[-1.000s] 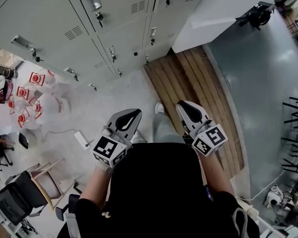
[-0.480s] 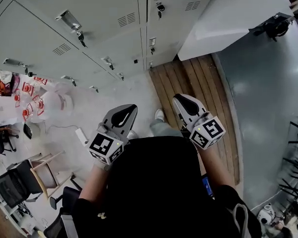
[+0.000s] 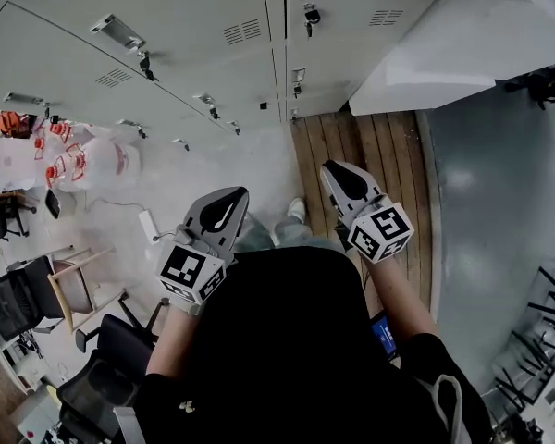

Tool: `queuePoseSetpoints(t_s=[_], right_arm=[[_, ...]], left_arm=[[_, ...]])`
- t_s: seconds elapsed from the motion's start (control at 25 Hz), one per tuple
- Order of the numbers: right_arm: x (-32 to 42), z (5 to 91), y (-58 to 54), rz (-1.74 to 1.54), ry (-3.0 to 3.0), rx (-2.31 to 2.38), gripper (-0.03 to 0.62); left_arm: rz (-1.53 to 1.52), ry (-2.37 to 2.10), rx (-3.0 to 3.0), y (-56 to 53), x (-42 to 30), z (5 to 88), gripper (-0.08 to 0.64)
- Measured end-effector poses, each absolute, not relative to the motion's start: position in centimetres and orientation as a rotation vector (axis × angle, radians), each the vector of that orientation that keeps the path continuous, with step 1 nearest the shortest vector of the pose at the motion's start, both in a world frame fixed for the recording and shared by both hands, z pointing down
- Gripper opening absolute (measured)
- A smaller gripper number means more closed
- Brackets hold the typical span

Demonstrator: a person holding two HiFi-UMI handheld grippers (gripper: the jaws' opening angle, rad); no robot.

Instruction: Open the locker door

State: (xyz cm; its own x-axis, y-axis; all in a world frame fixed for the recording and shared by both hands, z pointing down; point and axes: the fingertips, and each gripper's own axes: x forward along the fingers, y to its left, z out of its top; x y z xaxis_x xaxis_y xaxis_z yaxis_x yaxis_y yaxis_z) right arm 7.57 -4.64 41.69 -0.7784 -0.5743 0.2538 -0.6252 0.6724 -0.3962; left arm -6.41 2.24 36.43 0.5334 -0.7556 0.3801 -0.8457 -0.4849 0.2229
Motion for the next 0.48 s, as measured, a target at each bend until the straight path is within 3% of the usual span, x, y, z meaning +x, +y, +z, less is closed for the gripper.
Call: queuePoseSetpoints(t_s=[0.48], right_arm=[[4.8, 46.2, -9.5, 0.713, -2.706, 0.976, 0.054]], left_arm=[[0.355, -1.354, 2.344, 0.4, -8.6, 37.6, 0.023]])
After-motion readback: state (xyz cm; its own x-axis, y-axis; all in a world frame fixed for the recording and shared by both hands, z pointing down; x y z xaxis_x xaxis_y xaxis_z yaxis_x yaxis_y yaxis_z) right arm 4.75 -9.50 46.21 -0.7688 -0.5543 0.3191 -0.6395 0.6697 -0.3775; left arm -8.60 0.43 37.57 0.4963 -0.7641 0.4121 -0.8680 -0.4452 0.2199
